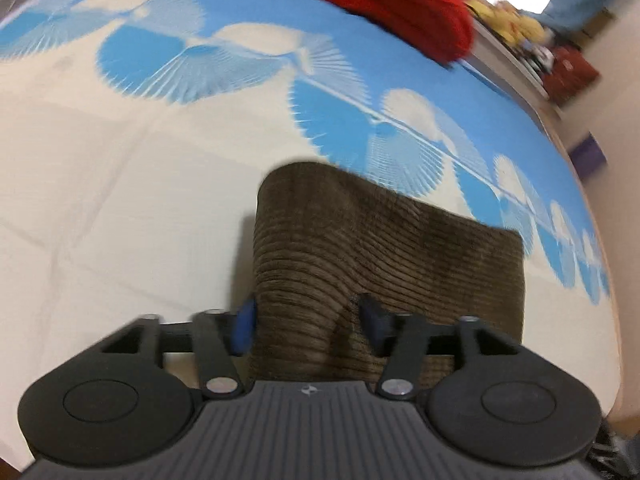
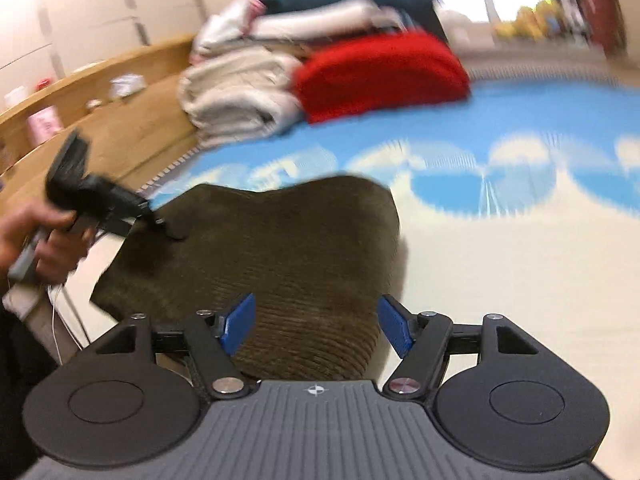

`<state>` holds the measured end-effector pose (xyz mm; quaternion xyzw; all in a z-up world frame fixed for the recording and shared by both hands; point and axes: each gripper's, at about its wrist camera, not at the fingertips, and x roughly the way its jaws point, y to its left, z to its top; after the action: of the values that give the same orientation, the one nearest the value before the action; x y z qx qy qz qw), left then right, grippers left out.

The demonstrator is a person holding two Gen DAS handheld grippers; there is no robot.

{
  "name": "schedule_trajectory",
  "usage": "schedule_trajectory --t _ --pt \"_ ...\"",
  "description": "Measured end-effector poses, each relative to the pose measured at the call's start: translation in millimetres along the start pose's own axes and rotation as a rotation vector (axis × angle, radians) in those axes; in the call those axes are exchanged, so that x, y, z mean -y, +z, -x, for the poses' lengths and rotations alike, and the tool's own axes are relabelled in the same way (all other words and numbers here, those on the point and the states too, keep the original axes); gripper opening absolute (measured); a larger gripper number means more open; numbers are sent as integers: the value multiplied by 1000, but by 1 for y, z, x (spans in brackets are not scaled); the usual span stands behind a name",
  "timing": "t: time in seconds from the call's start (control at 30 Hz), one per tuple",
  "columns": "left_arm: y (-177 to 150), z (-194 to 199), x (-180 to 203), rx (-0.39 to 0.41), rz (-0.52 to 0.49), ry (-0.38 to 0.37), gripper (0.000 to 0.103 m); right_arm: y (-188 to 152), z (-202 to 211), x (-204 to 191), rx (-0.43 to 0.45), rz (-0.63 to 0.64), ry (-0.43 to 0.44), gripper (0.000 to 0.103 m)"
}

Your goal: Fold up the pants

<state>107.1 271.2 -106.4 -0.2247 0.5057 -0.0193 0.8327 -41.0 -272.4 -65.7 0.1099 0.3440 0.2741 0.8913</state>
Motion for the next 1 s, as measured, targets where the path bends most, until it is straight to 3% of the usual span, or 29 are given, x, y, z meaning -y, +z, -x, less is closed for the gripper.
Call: schedule_trajectory --t 0.1,0.2,0.3,0.47,0.53,0.6,0.7,0.87,1.0 --pt "6 -6 -10 -19 15 -61 84 2 -33 10 -65 -96 -30 71" --pt "3 -28 -7 -95 6 -64 84 6 -60 21 -99 -203 -53 71" --pt "1 -52 -5 -168 7 -88 84 7 -90 33 -174 -305 -15 71" --pt "0 -73 -2 -189 13 -99 84 9 -121 28 -267 -298 27 73" --pt "1 -74 -1 -196 14 -98 77 13 -127 21 -270 -249 14 71" --pt "1 -70 5 -196 -22 -79 67 20 -131 16 -274 -231 10 48" --pt "2 -61 11 -188 -59 -75 50 33 -125 14 -261 -205 8 25" --pt "15 -52 39 -145 -84 -88 40 60 -107 15 -219 -150 66 21" --pt "37 -55 84 -90 -76 -171 37 107 -88 35 -150 -124 77 20"
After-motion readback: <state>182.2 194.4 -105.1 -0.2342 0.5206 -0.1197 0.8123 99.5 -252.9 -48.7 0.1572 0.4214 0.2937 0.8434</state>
